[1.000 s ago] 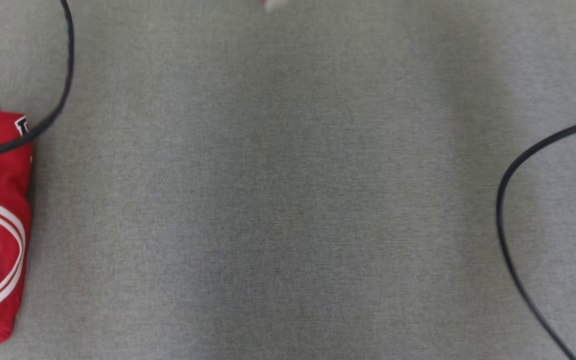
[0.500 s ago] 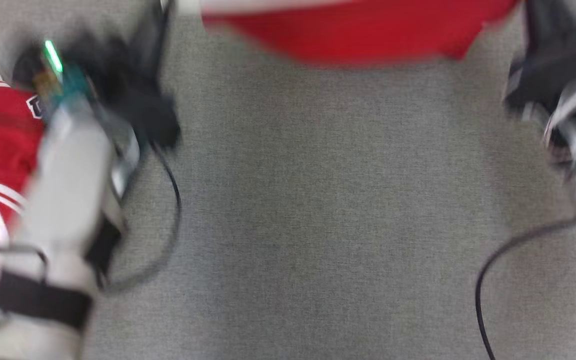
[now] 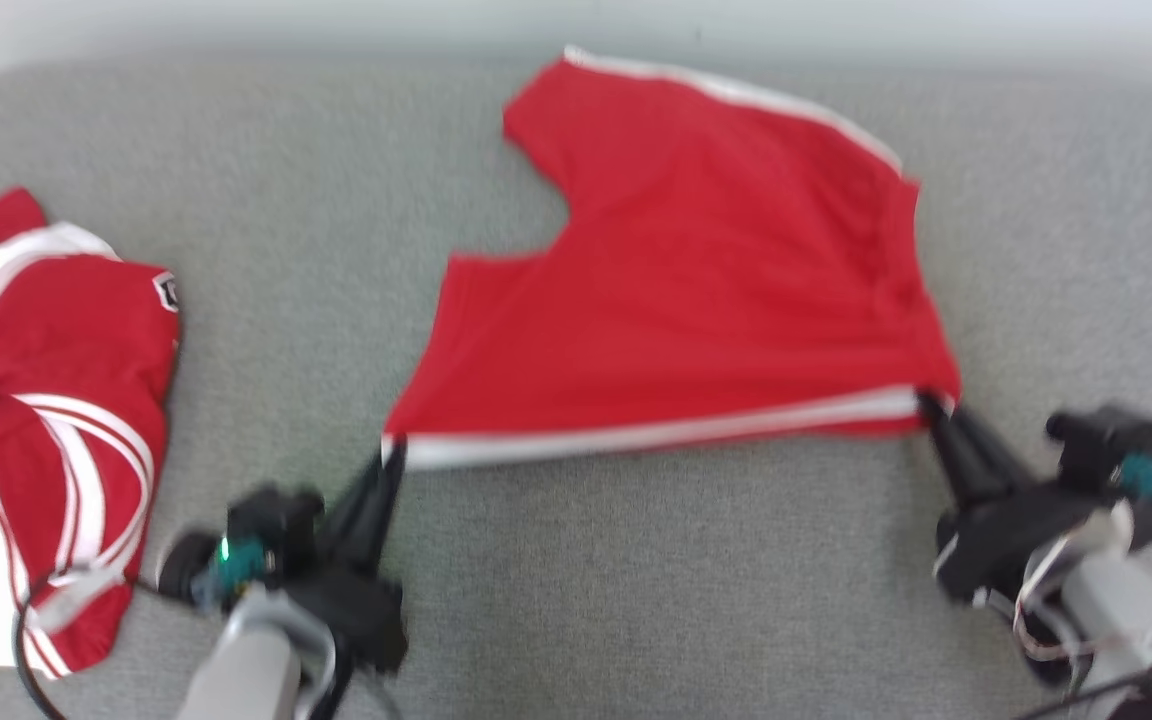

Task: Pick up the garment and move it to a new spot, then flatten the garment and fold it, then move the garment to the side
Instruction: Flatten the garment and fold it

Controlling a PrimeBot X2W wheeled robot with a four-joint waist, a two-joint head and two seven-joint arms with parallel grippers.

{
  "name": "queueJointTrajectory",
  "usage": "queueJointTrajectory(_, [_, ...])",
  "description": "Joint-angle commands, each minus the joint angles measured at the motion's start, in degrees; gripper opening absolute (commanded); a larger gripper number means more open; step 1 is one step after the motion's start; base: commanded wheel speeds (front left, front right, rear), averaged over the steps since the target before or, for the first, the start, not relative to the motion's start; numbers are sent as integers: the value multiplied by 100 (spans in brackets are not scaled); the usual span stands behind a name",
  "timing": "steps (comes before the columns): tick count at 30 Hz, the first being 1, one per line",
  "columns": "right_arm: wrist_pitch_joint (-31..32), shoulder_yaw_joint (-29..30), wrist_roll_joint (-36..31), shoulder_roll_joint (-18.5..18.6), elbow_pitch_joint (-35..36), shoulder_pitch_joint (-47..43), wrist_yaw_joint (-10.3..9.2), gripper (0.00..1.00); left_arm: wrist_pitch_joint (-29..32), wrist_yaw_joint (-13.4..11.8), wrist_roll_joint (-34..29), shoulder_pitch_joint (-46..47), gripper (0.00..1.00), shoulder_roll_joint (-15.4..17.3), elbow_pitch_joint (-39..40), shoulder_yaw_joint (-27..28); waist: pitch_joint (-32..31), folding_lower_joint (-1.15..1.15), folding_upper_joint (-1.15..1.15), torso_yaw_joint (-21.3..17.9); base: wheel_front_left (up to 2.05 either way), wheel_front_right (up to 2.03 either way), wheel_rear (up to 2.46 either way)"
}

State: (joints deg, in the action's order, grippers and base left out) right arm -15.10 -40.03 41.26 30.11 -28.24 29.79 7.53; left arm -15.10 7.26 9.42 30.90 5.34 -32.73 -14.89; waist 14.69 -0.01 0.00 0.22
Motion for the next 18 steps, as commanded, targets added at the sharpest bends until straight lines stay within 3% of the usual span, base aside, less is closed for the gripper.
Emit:
queueJointTrajectory(1, [-8, -42, 48, 43, -8, -245, -8, 0, -10, -14, -4, -268, 0, 70, -56, 39, -569, 1, 0, -23, 0, 0, 0])
queueJointTrajectory(10, [-8, -305, 249, -57, -24, -1188, -9, 0, -10, 5, 110, -1406, 0, -37, -26, 327, -1294, 1, 0, -39, 0, 0, 0])
queueJointTrajectory(18, [-6, -631, 186, -49, 114, -2019, -8, 0, -9, 10, 43, -2220, 0, -6, 82, 193, -1565, 1, 0, -4, 0, 0, 0])
